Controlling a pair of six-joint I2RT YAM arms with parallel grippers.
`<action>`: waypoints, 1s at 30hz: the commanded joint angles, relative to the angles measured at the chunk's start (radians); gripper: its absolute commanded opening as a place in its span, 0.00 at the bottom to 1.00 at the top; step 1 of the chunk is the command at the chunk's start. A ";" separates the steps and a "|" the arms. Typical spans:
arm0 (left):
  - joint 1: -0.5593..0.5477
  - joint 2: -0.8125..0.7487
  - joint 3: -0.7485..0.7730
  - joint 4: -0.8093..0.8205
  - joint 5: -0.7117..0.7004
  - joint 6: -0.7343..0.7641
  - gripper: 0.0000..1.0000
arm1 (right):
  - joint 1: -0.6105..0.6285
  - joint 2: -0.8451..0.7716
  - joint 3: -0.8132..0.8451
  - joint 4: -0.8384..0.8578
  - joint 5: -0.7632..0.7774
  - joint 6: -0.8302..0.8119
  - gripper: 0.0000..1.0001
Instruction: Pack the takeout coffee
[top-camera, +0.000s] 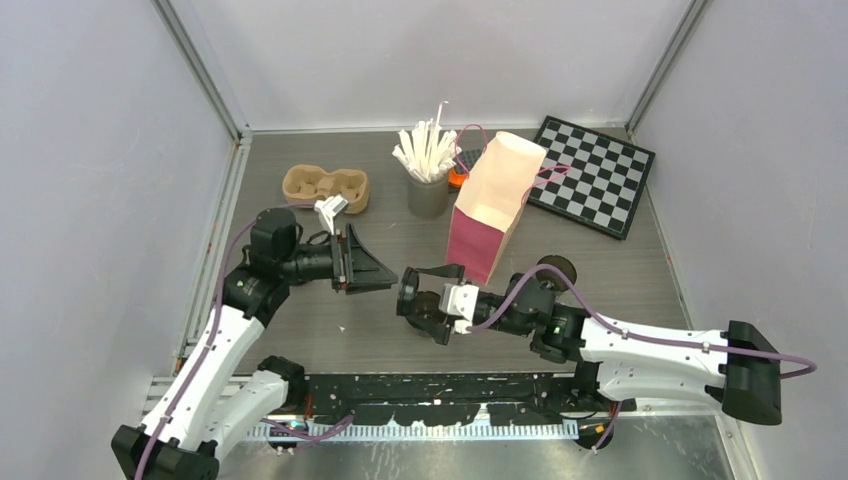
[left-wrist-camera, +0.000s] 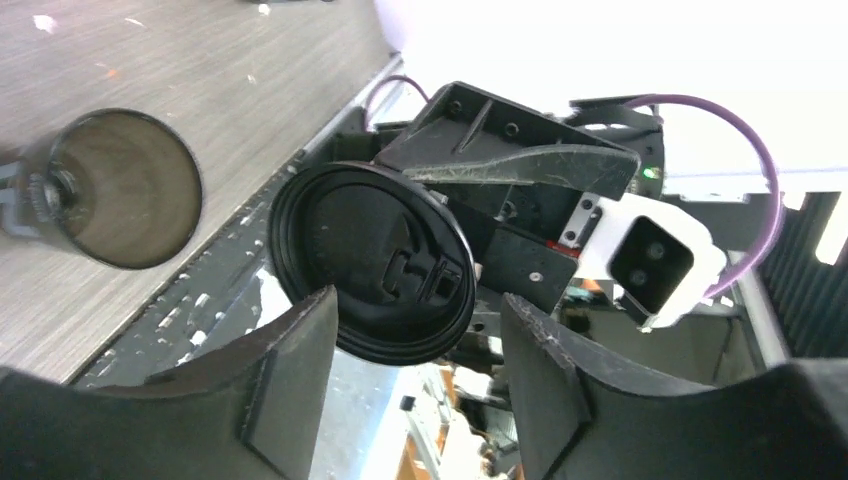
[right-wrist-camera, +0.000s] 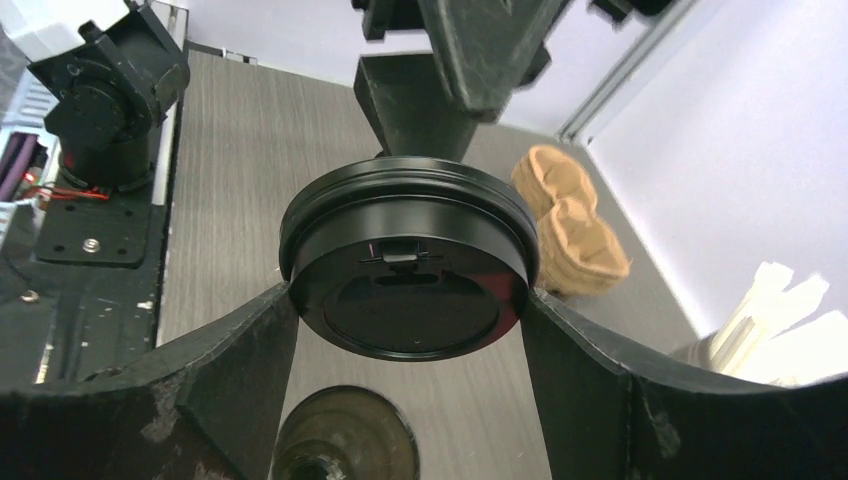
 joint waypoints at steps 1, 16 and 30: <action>-0.004 0.004 0.132 -0.358 -0.219 0.307 0.66 | 0.004 -0.055 0.018 -0.081 0.119 0.209 0.76; 0.074 0.028 -0.030 -0.356 -0.512 0.350 1.00 | 0.005 0.132 0.667 -1.298 0.527 0.977 0.75; 0.311 -0.025 -0.273 -0.179 -0.198 0.227 0.90 | 0.031 0.490 0.886 -1.512 0.406 1.166 0.74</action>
